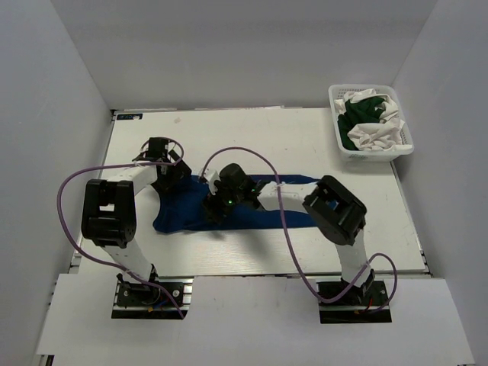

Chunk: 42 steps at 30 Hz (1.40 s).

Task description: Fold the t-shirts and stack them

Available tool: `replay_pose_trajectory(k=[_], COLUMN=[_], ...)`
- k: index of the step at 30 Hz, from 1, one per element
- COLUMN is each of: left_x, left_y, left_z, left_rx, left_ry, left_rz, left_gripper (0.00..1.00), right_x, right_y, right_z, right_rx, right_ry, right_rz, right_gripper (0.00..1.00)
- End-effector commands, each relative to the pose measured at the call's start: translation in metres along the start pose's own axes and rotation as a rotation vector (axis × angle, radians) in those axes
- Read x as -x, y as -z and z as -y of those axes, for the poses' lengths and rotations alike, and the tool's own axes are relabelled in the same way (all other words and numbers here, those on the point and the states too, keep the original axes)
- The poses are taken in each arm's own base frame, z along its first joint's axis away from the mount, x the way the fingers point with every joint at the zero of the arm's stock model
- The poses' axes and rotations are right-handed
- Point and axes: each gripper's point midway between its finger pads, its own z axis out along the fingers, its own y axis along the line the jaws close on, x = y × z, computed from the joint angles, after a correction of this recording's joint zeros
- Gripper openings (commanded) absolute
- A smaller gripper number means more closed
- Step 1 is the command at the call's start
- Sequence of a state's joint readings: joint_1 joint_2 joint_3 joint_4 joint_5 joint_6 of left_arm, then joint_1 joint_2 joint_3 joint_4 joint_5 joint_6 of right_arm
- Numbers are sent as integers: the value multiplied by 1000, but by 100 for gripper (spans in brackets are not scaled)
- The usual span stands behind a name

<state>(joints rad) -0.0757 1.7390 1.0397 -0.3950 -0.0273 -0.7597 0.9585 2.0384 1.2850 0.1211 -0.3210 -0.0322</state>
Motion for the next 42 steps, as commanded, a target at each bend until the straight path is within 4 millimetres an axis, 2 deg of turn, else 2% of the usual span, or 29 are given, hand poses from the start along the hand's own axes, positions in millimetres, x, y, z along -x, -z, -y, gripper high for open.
replay_pose_trajectory(k=[1,3,4,6,7,10,13,14,17,18,19,21,22,23,24,25,26,27,28,29,30,31,32,33,36,39,40,41,42], left_x=[-13,-13,-13,-13,-13,-7,-5,-4,10,19,23,26,33,33,28,27,11,9,-6,-23,-24,-41,-48,-53,-77,-86,-81,-80,-70], left_y=[-7,-8,-8,-8,-8,-6,4,8,32,46,52,65,74,85,88,91,90,95,89,88,87,80,76,71,51,35,31,28,26], left_z=[-35,-42,-42,-42,-42,-37,-31,-31,-19,-17,-15,-16,-12,-5,-5,-1,2,11,8,18,25,22,22,21,8,-8,-11,-13,-7], left_rx=[104,122,122,122,122,102,65,63,28,19,6,9,-5,-41,-58,-89,-138,-202,-229,-304,-356,-365,-377,-369,-306,-218,-191,-167,-166], left_ry=[2,9,9,9,9,2,-9,-21,-40,-45,-55,-53,-61,-68,-79,-89,-97,-101,-107,-126,-123,-132,-125,-131,-136,-135,-134,-133,-133], left_rz=[-34,-30,-30,-30,-30,-8,3,4,82,129,145,167,199,207,197,200,147,154,115,58,59,15,-15,-33,-122,-151,-133,-132,-113], left_gripper=[100,100,100,100,100,100,100,100,100,100,100,100,100,100,100,100,100,100,100,100,100,100,100,100,100,100,100,100,100], right_x=[22,19,11,8,7,14,43,33,26,20,7,-4,-11,-17,-25,-34,-41,-51,-59,-64,-74,-78,-87,-94,-113,-134,-145,-145,-152], right_y=[46,61,84,104,114,132,135,137,148,148,157,160,170,171,174,188,192,194,202,207,212,211,219,220,231,240,240,235,231], right_z=[-34,-47,-56,-63,-64,-50,-23,-3,55,73,85,98,115,118,124,143,147,153,163,171,180,180,190,191,204,211,213,211,209], right_rx=[52,90,93,80,67,-57,-206,-325,-601,-666,-704,-739,-761,-756,-770,-806,-818,-840,-851,-853,-870,-856,-873,-872,-906,-925,-922,-884,-853], right_ry=[-14,-26,-24,-37,-51,-90,-173,-222,-404,-466,-502,-571,-637,-659,-682,-730,-749,-767,-782,-801,-822,-830,-862,-872,-919,-942,-949,-945,-930], right_rz=[62,74,92,126,144,197,263,222,188,162,125,73,76,69,60,65,56,37,25,26,16,0,-3,-18,-39,-69,-72,-73,-102], right_gripper=[90,90,90,90,90,90,90,90,90,90,90,90,90,90,90,90,90,90,90,90,90,90,90,90,90,90,90,90,90])
